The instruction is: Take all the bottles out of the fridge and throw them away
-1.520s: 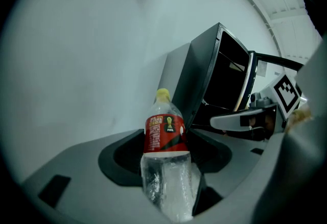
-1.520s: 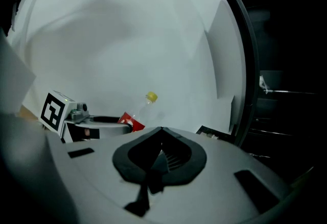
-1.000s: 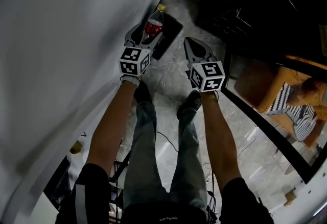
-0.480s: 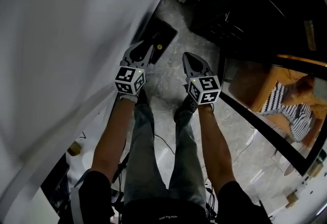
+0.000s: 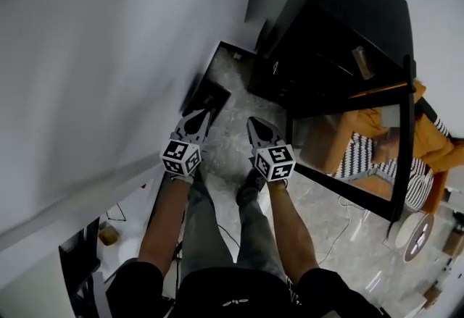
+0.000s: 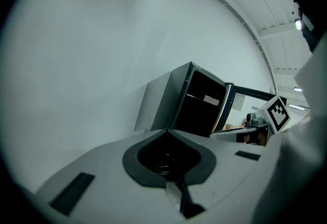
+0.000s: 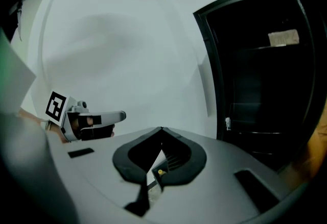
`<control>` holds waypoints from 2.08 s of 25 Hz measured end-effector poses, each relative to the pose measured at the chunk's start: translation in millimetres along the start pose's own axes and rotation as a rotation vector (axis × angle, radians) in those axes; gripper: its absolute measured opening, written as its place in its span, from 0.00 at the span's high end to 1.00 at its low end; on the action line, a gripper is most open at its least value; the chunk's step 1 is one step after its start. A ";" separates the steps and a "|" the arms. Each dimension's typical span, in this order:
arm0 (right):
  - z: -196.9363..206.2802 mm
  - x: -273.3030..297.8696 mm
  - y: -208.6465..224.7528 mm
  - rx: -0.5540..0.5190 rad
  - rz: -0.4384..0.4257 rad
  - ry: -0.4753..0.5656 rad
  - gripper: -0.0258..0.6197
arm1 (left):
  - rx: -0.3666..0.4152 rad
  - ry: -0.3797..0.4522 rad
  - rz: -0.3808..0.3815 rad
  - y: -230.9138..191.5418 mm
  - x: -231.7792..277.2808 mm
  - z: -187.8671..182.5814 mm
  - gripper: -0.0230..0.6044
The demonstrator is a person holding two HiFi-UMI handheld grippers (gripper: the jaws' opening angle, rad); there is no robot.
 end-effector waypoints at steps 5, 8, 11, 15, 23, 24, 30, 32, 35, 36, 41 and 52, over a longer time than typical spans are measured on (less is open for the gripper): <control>-65.1 -72.2 -5.2 -0.028 0.011 0.084 0.95 | -0.030 0.062 0.048 68.8 -17.3 -63.3 0.95; -96.2 -113.2 0.1 -0.026 0.033 0.131 0.95 | -0.014 0.093 0.088 113.1 -19.0 -99.4 0.95; -118.8 -155.0 8.7 -0.002 0.062 0.175 0.95 | 0.021 0.110 0.132 159.3 -19.1 -130.2 0.95; -141.7 -207.7 25.3 0.033 0.111 0.214 0.95 | 0.057 0.124 0.177 211.5 -14.5 -163.4 0.95; -164.3 -296.9 57.2 0.039 0.192 0.267 0.95 | 0.109 0.120 0.231 294.2 -2.1 -188.9 0.95; -166.6 -303.7 62.2 0.042 0.199 0.276 0.95 | 0.118 0.117 0.238 302.0 0.9 -190.7 0.95; -178.3 -332.1 78.6 0.035 0.225 0.312 0.95 | 0.148 0.113 0.264 333.4 10.7 -199.4 0.95; -181.7 -337.1 81.6 0.024 0.228 0.317 0.95 | 0.162 0.116 0.268 339.7 12.9 -203.8 0.95; -184.1 -342.7 82.8 0.009 0.232 0.323 0.95 | 0.183 0.119 0.273 346.7 12.6 -209.3 0.95; -184.3 -343.4 82.8 0.004 0.233 0.323 0.95 | 0.189 0.119 0.273 347.7 12.2 -210.1 0.95; -183.7 -340.9 82.0 -0.023 0.238 0.311 0.95 | 0.206 0.111 0.268 347.1 11.9 -209.7 0.95; -176.8 -339.2 83.6 -0.025 0.211 0.303 0.95 | 0.224 0.105 0.247 350.4 8.8 -207.0 0.95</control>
Point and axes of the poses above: the fingertips, and each gripper's own axes: x forward along the fingers, y to its right, z out of its underside, the point moved 2 cm from there along -x, backward along the fingers, and after that the axes turned 4 degrees about -y, right-handed, at the moved point
